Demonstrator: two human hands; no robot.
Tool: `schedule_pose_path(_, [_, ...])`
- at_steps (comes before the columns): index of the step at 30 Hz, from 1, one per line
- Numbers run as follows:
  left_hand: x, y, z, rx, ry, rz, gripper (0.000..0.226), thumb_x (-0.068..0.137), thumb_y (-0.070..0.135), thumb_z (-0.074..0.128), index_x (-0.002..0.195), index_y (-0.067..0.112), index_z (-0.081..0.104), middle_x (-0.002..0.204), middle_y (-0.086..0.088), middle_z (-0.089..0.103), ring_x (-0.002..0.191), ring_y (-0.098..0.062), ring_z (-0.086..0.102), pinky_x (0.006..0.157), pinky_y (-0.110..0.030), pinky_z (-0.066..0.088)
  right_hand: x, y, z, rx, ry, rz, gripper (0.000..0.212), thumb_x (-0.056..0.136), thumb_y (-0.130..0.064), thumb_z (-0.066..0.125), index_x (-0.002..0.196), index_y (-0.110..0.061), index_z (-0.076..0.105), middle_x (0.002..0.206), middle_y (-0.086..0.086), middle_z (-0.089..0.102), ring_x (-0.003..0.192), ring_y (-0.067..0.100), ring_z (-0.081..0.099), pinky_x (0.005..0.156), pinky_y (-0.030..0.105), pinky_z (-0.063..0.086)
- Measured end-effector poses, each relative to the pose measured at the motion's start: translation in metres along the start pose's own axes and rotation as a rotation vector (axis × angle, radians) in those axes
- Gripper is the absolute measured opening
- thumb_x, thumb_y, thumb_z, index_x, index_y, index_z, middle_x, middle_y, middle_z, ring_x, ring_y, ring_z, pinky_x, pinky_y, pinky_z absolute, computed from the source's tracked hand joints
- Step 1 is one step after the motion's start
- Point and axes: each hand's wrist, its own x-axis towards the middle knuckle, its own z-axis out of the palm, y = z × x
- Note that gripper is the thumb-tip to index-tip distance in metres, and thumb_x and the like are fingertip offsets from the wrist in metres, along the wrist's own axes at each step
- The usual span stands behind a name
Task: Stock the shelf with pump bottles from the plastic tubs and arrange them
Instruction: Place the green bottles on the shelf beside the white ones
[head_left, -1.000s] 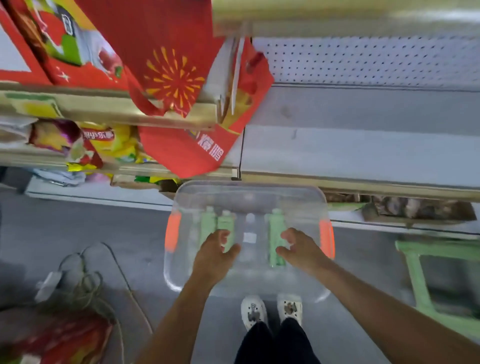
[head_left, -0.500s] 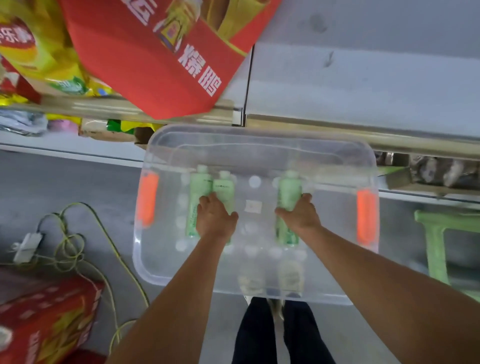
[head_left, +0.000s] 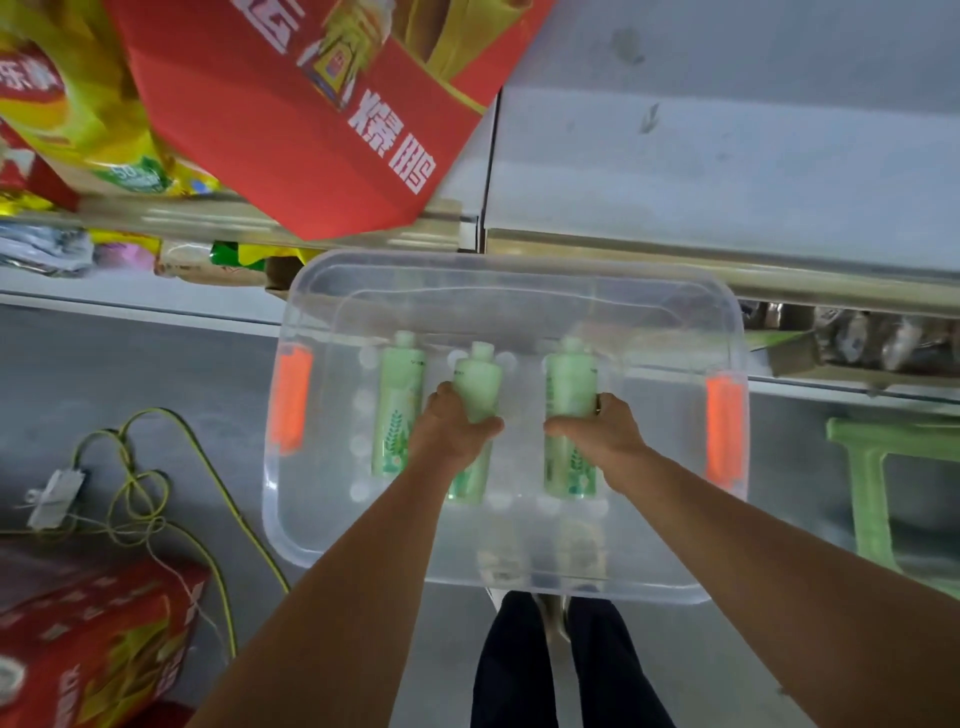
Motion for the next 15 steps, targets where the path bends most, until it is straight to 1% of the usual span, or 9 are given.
schedule_pose_path(3, [-0.032,0.007,-0.015,-0.342,0.002,-0.017,0.060,0.071,0.038,0.082,0.118,0.015,0.056,0.108,-0.002,0.068,0.095,-0.022,0.066,0.083,-0.037,0.055,-0.036,-0.013,-0.016,0.115,-0.077,-0.054,0.044,0.070,-0.019,0.082,0.105,-0.011,0.057,0.092,0.004,0.065,0.076,0.015,0.063,0.058,0.026,0.048])
schedule_pose_path(4, [-0.044,0.009,-0.019,-0.433,0.001,-0.021,0.055,0.070,0.034,0.083,0.115,0.015,0.059,0.105,-0.002,0.070,0.091,-0.020,0.067,0.079,-0.035,0.055,-0.047,-0.017,-0.021,0.127,-0.099,-0.068,0.039,0.071,-0.018,0.081,0.102,-0.012,0.059,0.093,0.006,0.067,0.076,0.016,0.064,0.059,0.027,0.051])
schedule_pose_path(6, [-0.074,0.016,-0.034,-0.573,0.006,0.002,0.045,0.072,0.028,0.084,0.110,0.016,0.062,0.098,0.000,0.072,0.084,-0.014,0.068,0.069,-0.026,0.053,-0.075,-0.029,-0.035,0.144,-0.138,-0.103,0.023,0.073,-0.017,0.078,0.092,-0.012,0.065,0.091,0.011,0.071,0.078,0.023,0.069,0.068,0.035,0.057])
schedule_pose_path(8, [-0.106,0.025,-0.051,-0.659,0.003,0.041,0.035,0.075,0.023,0.082,0.105,0.019,0.063,0.090,0.005,0.071,0.078,-0.007,0.067,0.060,-0.018,0.048,-0.101,-0.038,-0.048,0.176,-0.165,-0.130,0.011,0.076,-0.014,0.074,0.084,-0.012,0.068,0.083,0.012,0.072,0.074,0.027,0.070,0.069,0.038,0.058])
schedule_pose_path(9, [-0.121,0.030,-0.060,-0.693,-0.001,0.057,0.030,0.077,0.022,0.080,0.101,0.021,0.064,0.087,0.007,0.070,0.075,-0.004,0.067,0.058,-0.016,0.047,-0.114,-0.042,-0.055,0.207,-0.178,-0.148,0.013,0.076,-0.013,0.073,0.088,-0.010,0.068,0.083,0.012,0.071,0.073,0.027,0.069,0.067,0.038,0.057])
schedule_pose_path(10, [-0.135,0.035,-0.068,-0.719,-0.006,0.073,0.026,0.078,0.020,0.079,0.099,0.022,0.064,0.086,0.008,0.070,0.074,-0.003,0.067,0.058,-0.016,0.047,-0.126,-0.045,-0.061,0.247,-0.190,-0.170,0.023,0.075,-0.014,0.073,0.096,-0.008,0.067,0.086,0.012,0.070,0.075,0.027,0.068,0.068,0.039,0.056])
schedule_pose_path(12, [-0.163,0.045,-0.086,-0.760,-0.009,0.108,0.022,0.079,0.021,0.078,0.098,0.022,0.065,0.088,0.004,0.071,0.078,-0.007,0.068,0.062,-0.021,0.050,-0.153,-0.052,-0.076,0.337,-0.216,-0.199,0.046,0.068,-0.021,0.074,0.110,-0.009,0.060,0.097,0.013,0.069,0.084,0.026,0.069,0.069,0.038,0.056])
schedule_pose_path(13, [-0.176,0.051,-0.095,-0.781,-0.007,0.127,0.022,0.080,0.021,0.077,0.099,0.022,0.065,0.091,0.002,0.072,0.080,-0.009,0.069,0.065,-0.025,0.052,-0.166,-0.055,-0.084,0.378,-0.230,-0.218,0.049,0.067,-0.022,0.073,0.112,-0.009,0.058,0.101,0.014,0.068,0.086,0.026,0.069,0.070,0.037,0.055])
schedule_pose_path(15, [-0.201,0.064,-0.114,-0.813,0.014,0.171,0.021,0.081,0.022,0.076,0.098,0.022,0.064,0.092,0.001,0.071,0.082,-0.013,0.069,0.066,-0.029,0.053,-0.192,-0.064,-0.100,0.449,-0.255,-0.264,0.044,0.073,-0.015,0.072,0.114,-0.007,0.058,0.101,0.016,0.067,0.083,0.026,0.068,0.069,0.035,0.053])
